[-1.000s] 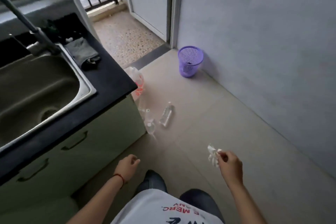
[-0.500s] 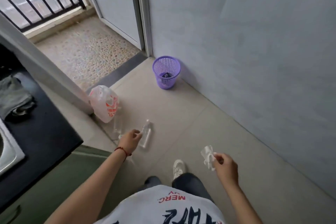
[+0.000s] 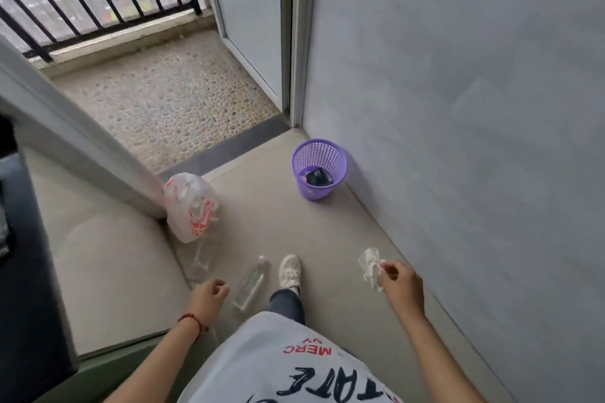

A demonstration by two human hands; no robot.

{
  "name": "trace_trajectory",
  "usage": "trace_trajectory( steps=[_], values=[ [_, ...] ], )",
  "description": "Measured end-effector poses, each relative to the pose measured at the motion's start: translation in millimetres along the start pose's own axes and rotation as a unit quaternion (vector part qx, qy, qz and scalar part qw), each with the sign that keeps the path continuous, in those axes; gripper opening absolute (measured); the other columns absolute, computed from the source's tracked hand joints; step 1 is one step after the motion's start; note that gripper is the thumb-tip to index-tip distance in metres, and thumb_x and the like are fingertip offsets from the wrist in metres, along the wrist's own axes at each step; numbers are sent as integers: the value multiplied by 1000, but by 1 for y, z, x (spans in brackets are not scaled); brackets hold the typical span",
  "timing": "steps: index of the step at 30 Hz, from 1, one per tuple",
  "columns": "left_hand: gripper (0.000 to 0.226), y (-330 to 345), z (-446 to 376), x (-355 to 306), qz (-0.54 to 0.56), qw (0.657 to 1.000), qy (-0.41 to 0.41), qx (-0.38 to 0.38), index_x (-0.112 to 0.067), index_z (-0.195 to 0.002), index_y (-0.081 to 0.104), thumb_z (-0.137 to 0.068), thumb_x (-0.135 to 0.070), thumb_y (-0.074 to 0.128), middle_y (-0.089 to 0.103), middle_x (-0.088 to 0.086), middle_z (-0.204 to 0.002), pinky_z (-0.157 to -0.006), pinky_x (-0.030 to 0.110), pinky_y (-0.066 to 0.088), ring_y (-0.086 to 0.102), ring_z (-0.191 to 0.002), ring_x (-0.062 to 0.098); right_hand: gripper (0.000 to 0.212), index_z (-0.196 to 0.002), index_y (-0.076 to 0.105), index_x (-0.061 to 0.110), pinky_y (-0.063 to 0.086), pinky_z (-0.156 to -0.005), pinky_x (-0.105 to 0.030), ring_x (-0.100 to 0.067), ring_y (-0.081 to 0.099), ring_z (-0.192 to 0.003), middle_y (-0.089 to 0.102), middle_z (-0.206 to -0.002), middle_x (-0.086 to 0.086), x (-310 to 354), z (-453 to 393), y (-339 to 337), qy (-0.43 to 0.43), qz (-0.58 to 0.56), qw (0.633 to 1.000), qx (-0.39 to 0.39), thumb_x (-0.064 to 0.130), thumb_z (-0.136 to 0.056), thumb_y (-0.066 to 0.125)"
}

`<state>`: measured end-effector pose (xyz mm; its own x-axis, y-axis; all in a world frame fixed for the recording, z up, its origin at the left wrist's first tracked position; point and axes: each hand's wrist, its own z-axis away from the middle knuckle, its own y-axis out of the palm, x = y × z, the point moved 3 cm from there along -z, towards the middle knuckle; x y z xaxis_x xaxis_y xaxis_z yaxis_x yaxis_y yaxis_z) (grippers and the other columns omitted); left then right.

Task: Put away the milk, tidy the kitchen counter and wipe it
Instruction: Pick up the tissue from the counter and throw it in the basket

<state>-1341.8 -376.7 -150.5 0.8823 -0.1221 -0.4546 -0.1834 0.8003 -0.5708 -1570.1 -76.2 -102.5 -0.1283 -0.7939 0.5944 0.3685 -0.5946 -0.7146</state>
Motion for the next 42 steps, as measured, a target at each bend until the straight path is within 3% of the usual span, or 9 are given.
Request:
trace_trajectory(
  steps=[5, 10, 15, 23, 31, 37, 42],
  values=[
    [28, -14, -57, -93, -10, 1000, 22, -11, -5, -109, 62, -89, -23, 52, 67, 15, -110, -78, 26, 42, 60, -94, 25, 14, -93, 69, 6, 40, -70, -25, -22, 57, -78, 69, -93, -14, 46, -71, -5, -6, 15, 1000, 24, 8, -80, 64],
    [35, -36, -100, -200, 1, 997, 71, -18, -5, -119, 55, -91, -26, 49, 63, 16, -117, -86, 28, 43, 59, -105, 29, 13, -93, 68, 4, 41, -69, -26, -21, 55, -78, 67, -93, -14, 81, -134, -11, -11, 19, 999, 33, 8, -82, 61],
    [34, -48, -127, -260, 39, 994, 81, -68, -8, -117, 56, -91, -28, 49, 64, 14, -114, -85, 29, 43, 59, -102, 28, 16, -94, 68, 3, 43, -73, -28, -28, 59, -83, 68, -96, -18, 100, -188, 3, -6, 41, 996, 80, 6, -81, 60],
    [30, 1, -109, -238, 111, 990, -39, -81, -5, -114, 59, -90, -21, 53, 66, 17, -112, -87, 29, 43, 60, -102, 27, 20, -94, 69, 2, 40, -72, -22, -30, 62, -92, 70, -98, -17, 145, -296, 36, -15, 53, 986, 155, 0, -78, 57],
    [27, 50, -100, -229, 188, 970, -119, -96, -10, -113, 60, -89, -21, 55, 64, 6, -101, -80, 22, 40, 56, -91, 15, 24, -98, 68, 3, 47, -91, -36, -35, 61, -101, 69, -107, -19, 185, -400, 89, -22, 68, 987, 142, -1, -78, 56],
    [26, 63, -106, -234, 198, 962, -151, -112, -9, -112, 60, -89, -20, 54, 65, 10, -106, -83, 24, 40, 54, -91, 14, 37, -116, 57, 2, 42, -97, -36, -33, 56, -112, 61, -121, -18, 173, -421, 109, 2, 88, 974, 209, 15, -82, 64],
    [28, 64, -102, -227, 201, 960, -161, -110, -9, -114, 59, -89, -21, 54, 64, 10, -107, -84, 24, 40, 53, -92, 14, 36, -117, 57, -2, 40, -98, -35, -33, 54, -116, 59, -125, -19, 144, -404, 102, 12, 141, 957, 252, 17, -86, 60]
  ],
)
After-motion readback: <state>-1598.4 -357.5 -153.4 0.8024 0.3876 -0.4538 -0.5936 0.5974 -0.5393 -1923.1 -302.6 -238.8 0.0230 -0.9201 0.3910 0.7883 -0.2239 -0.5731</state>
